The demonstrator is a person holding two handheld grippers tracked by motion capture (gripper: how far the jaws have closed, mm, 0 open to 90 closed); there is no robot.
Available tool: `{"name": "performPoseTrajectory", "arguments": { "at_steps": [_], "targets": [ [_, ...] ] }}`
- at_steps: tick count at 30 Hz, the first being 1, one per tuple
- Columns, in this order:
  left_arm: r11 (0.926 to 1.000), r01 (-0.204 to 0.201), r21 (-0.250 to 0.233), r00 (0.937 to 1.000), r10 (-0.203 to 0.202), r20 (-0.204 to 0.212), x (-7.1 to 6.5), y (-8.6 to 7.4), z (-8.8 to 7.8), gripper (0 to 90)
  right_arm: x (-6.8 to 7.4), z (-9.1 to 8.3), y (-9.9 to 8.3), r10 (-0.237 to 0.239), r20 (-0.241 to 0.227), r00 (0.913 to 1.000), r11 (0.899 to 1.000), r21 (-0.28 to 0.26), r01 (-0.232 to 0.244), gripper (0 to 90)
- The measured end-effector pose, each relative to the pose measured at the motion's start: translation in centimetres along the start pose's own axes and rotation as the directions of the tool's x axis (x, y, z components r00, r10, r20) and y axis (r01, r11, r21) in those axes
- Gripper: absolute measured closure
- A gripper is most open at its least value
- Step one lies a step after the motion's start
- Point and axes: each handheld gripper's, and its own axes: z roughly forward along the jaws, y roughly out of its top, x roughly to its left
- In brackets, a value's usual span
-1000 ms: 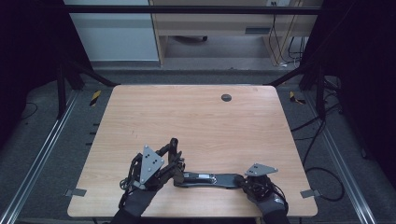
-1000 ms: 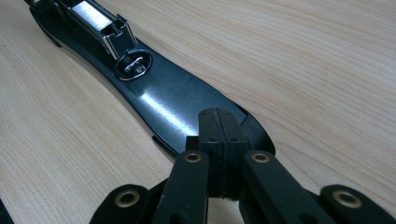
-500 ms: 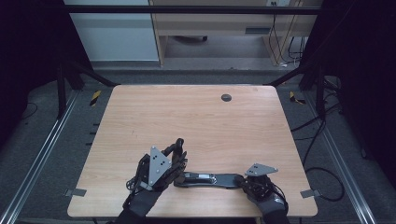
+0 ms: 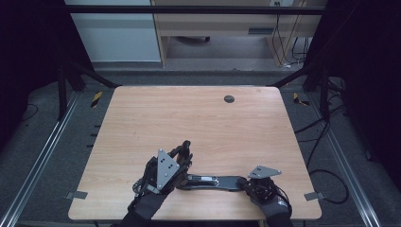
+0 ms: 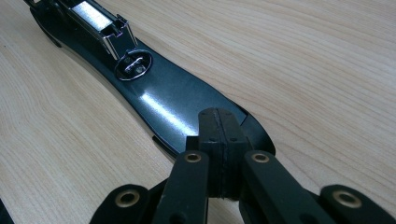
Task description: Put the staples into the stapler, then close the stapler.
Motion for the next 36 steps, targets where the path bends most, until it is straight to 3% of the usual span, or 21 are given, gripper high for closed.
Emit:
{"name": "performPoseTrajectory", "arguments": {
  "at_steps": [36],
  "targets": [
    [0.9934,-0.114,0.01,0.9931,0.115,-0.024,-2.7,0.6,1.5,57.9,0.0,0.1,0.0,0.01,-0.01,0.9999,1.0,-0.008,-0.01,90.0]
  ]
}}
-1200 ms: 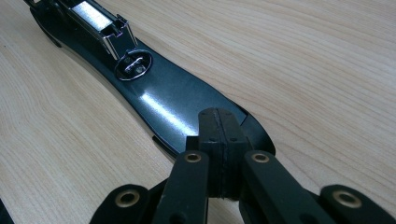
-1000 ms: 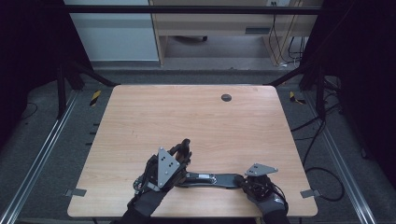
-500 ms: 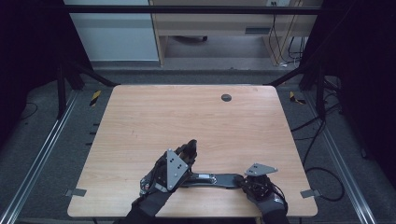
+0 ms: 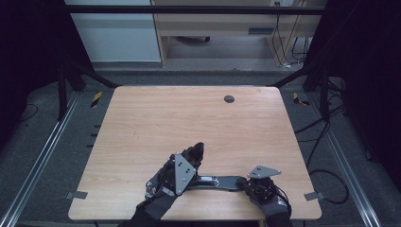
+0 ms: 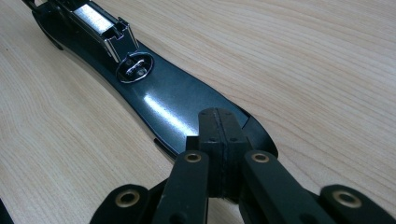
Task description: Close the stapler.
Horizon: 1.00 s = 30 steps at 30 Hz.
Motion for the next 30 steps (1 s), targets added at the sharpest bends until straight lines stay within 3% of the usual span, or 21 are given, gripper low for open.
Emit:
{"name": "performPoseTrajectory", "arguments": {
  "at_steps": [10,19,30],
  "targets": [
    [0.9999,-0.016,-0.001,0.9999,0.016,-0.002,-0.4,0.1,0.2,57.9,0.0,0.0,0.0,-0.003,0.002,1.0,1.0,-0.002,0.003,90.0],
    [0.9964,-0.085,0.004,0.9962,0.085,-0.016,-2.0,0.3,1.0,57.5,0.1,0.0,0.0,-0.007,-0.004,1.0,1.0,0.002,0.007,90.0],
    [0.9947,-0.103,0.008,0.9945,0.103,-0.018,-2.4,0.3,1.3,57.5,0.1,0.0,0.0,-0.006,-0.003,1.0,1.0,0.001,0.006,90.0]
  ]
}}
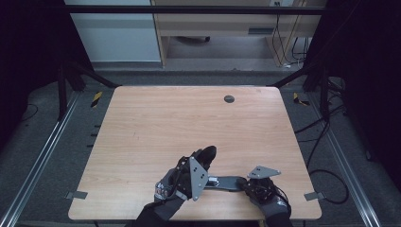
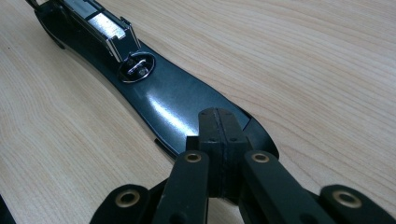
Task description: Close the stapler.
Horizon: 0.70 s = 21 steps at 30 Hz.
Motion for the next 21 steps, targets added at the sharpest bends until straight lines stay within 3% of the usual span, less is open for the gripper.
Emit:
{"name": "performPoseTrajectory", "arguments": {
  "at_steps": [12,21],
  "targets": [
    [0.9996,-0.029,0.005,0.9996,0.029,-0.006,-0.9,0.2,0.6,57.2,0.0,0.0,0.0,0.003,0.001,1.0,1.0,-0.002,-0.003,90.0],
    [0.9972,-0.074,0.006,0.9968,0.074,-0.028,-2.0,0.2,1.0,57.2,0.0,0.0,0.0,0.001,-0.001,1.0,1.0,-0.003,-0.001,90.0]
  ]
}}
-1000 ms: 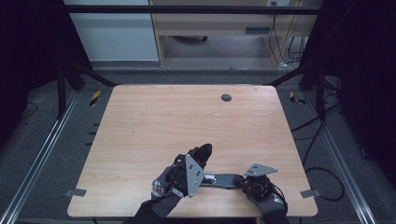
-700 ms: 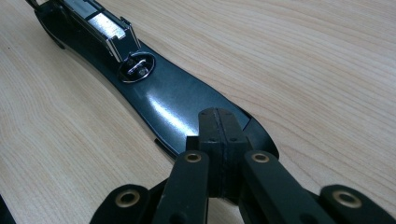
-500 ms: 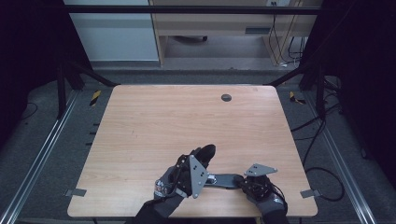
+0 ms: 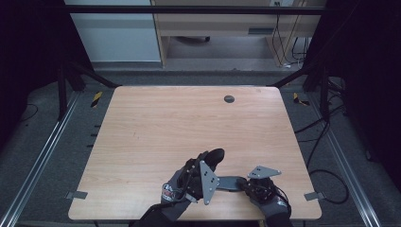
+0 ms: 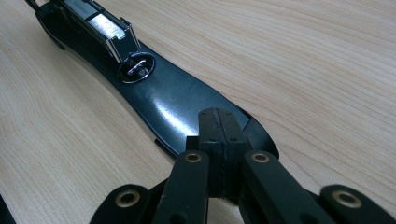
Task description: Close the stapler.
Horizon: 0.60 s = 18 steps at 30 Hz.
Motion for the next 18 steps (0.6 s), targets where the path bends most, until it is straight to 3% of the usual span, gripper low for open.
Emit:
{"name": "performPoseTrajectory", "arguments": {
  "at_steps": [18],
  "targets": [
    [0.9992,-0.038,-0.011,0.9987,0.038,-0.035,-1.1,-0.1,0.4,57.7,0.0,0.0,0.0,0.009,0.002,1.0,1.0,-0.005,-0.009,90.0]
  ]
}}
